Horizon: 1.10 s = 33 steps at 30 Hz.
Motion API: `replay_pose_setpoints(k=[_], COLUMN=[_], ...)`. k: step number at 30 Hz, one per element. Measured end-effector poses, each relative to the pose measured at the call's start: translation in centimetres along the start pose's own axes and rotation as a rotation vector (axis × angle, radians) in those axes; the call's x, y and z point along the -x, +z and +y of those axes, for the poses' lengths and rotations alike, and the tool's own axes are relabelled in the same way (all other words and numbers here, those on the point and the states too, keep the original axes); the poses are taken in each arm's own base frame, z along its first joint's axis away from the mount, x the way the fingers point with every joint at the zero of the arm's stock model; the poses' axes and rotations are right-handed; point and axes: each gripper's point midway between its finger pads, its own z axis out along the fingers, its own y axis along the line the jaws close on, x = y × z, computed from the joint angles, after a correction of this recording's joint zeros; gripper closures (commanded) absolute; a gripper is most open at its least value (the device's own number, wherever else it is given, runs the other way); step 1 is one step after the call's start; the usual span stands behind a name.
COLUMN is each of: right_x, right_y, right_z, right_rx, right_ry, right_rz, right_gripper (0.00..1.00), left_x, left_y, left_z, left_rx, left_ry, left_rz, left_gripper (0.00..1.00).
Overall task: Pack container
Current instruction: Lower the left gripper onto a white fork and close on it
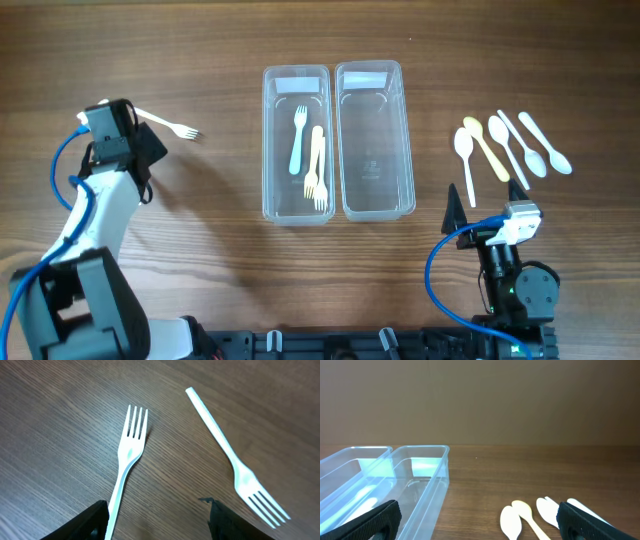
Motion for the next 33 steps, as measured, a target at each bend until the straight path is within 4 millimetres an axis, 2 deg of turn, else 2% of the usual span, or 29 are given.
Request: replay_pose_setpoints(k=[5,13,26,33], right_x=[0.0,0.0,0.0,0.0], right_y=[0.0,0.0,0.0,0.0], right_z=[0.0,0.0,0.0,0.0], right_rx=[0.0,0.0,0.0,0.0], right_ry=[0.0,0.0,0.0,0.0], right_rz=[0.0,0.0,0.0,0.0], right_gripper=[0.0,0.0,0.0,0.0], left_x=[0.5,0.9,-2.0,-1.7], left_y=[0.2,0.7,4.4,4.7], left_z=[0.3,2.2,2.2,2.1], left_rx=[0.003,0.012,0.011,0.006], left_ry=[0.007,-0.039,-0.021,0.013], left_rz=[-0.018,-0.01,0.083,0.07], left_gripper=[0.36,0.37,0.34,0.34])
